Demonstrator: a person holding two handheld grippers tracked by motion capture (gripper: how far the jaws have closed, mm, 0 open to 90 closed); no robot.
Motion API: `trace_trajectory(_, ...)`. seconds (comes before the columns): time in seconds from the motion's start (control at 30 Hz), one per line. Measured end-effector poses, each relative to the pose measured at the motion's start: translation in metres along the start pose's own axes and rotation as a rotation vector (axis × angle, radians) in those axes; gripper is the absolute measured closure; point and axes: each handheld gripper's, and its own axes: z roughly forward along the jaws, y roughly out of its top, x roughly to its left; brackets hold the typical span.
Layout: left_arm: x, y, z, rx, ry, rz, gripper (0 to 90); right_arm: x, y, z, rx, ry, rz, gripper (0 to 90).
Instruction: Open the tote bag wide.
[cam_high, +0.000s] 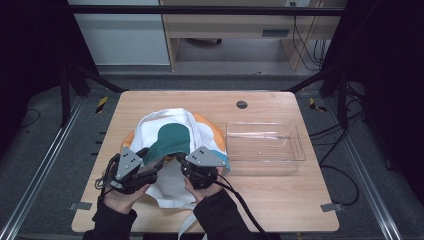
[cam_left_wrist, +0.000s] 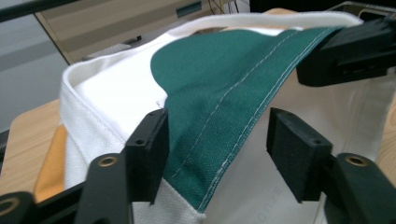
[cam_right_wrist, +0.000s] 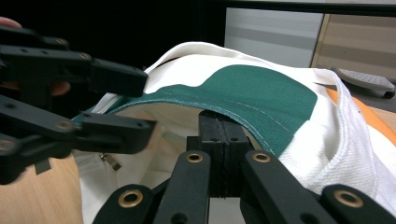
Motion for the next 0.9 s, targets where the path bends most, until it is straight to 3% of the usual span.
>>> trace_trajectory(0.1,-0.003,-0.001,0.003,0.021,0.016,-0.004,43.7,0.000,0.000,0.000,0.000,-0.001,-0.003,90.0)
trace_trajectory(0.2,-0.004,-0.002,0.006,0.044,0.048,0.003,53.9,-0.001,0.001,-0.001,0.001,0.000,-0.006,90.0)
trace_trajectory(0.33,0.000,-0.004,0.008,0.056,0.038,-0.029,66.3,0.000,0.000,-0.001,0.003,0.009,-0.006,90.0)
trace_trajectory(0.53,0.003,-0.009,0.010,0.073,0.034,-0.041,83.9,0.004,-0.009,0.001,0.033,0.033,-0.014,90.0)
trace_trajectory(0.9,0.006,-0.009,0.009,0.055,0.020,-0.086,87.0,0.007,-0.034,-0.003,0.092,0.052,-0.039,90.0)
